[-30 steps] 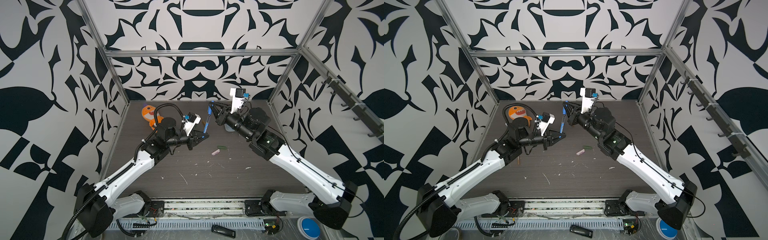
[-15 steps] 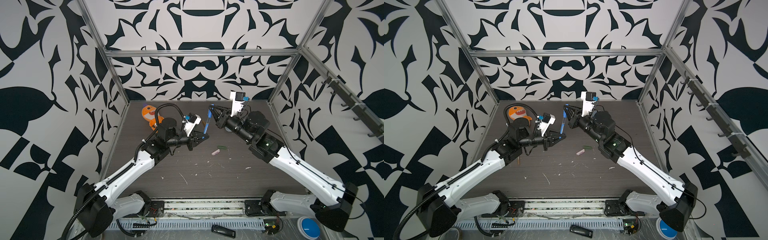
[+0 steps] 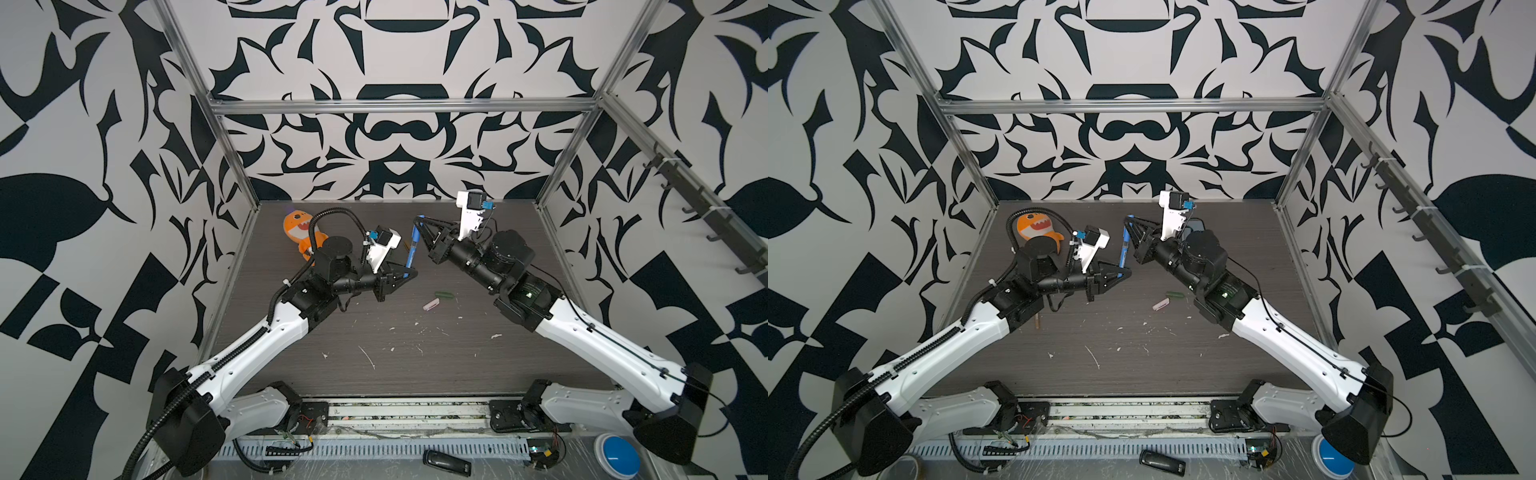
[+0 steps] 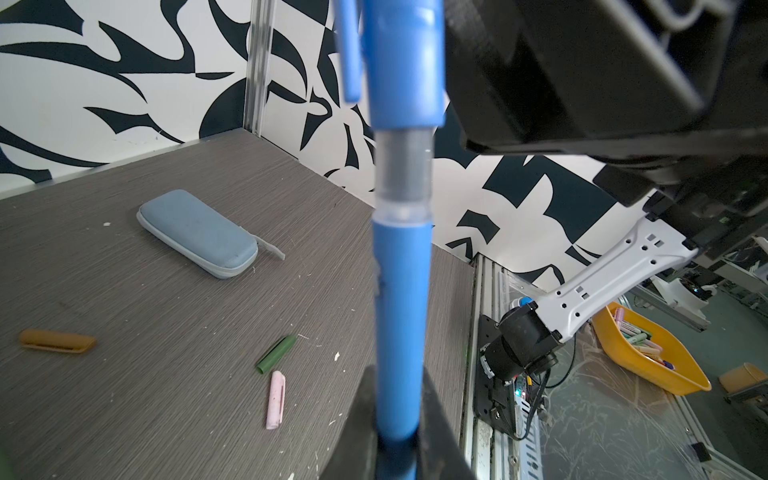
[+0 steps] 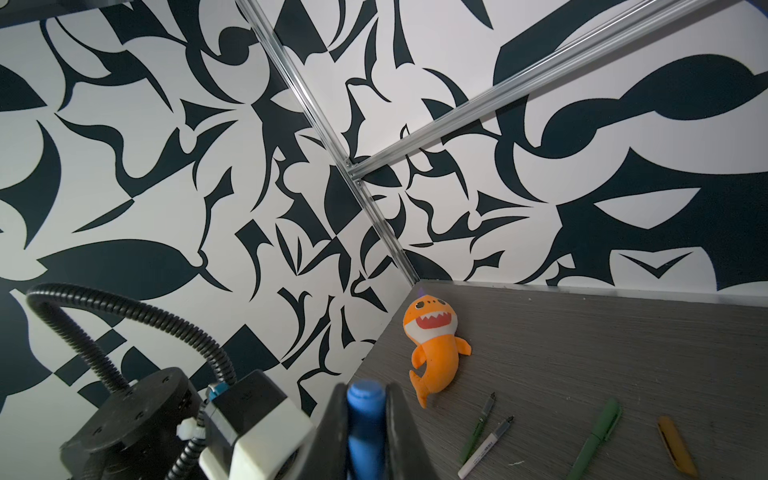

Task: Insert the pens into the pen caps
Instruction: 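Press the blue cap down onto the pen with the right gripper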

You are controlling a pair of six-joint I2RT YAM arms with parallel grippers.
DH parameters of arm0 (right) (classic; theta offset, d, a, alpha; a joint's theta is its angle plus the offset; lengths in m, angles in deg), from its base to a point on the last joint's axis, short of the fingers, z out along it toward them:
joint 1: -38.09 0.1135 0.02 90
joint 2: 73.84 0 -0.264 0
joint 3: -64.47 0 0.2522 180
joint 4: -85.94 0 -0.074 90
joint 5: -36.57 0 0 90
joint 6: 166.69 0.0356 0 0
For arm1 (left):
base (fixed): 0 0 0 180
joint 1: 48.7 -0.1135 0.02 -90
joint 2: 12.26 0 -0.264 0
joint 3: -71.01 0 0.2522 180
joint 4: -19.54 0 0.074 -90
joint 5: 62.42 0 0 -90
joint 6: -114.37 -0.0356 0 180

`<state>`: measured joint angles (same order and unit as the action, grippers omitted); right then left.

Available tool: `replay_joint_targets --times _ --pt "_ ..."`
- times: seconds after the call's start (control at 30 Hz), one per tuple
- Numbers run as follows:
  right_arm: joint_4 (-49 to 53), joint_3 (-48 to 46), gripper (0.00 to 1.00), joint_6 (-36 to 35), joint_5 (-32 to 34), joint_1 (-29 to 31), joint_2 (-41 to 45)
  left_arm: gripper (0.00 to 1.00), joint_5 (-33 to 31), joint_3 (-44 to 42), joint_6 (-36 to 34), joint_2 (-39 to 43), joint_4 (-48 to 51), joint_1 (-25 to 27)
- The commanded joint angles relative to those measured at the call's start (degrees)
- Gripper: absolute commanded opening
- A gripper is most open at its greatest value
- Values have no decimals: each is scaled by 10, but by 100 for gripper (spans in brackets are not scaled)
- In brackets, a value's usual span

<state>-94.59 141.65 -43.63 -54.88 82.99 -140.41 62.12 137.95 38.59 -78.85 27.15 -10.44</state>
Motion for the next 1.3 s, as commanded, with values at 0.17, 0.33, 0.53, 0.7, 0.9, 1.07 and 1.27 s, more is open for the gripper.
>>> replay_joint_targets --times 0.17,0.33,0.53,0.7,0.9,1.07,1.27 --pt "-18 -35 5 12 -16 30 7 0 -27 -8 8 21 -43 -6" --pt "-7 -55 7 -5 -1 51 8 0 -26 -13 26 23 -58 -21" --pt "14 -69 16 -7 2 54 14 0 -30 -21 19 29 -69 -22" --pt "51 -39 31 -14 8 53 40 0 -30 -25 7 24 -73 -23" --pt "138 -4 36 -26 10 53 69 0 -38 -28 -3 19 -75 -23" --pt "237 42 34 -45 55 54 77 0 -39 -32 -25 16 -78 -22" --pt "374 191 19 -82 103 54 20 0 -55 -26 -50 13 -51 -18"
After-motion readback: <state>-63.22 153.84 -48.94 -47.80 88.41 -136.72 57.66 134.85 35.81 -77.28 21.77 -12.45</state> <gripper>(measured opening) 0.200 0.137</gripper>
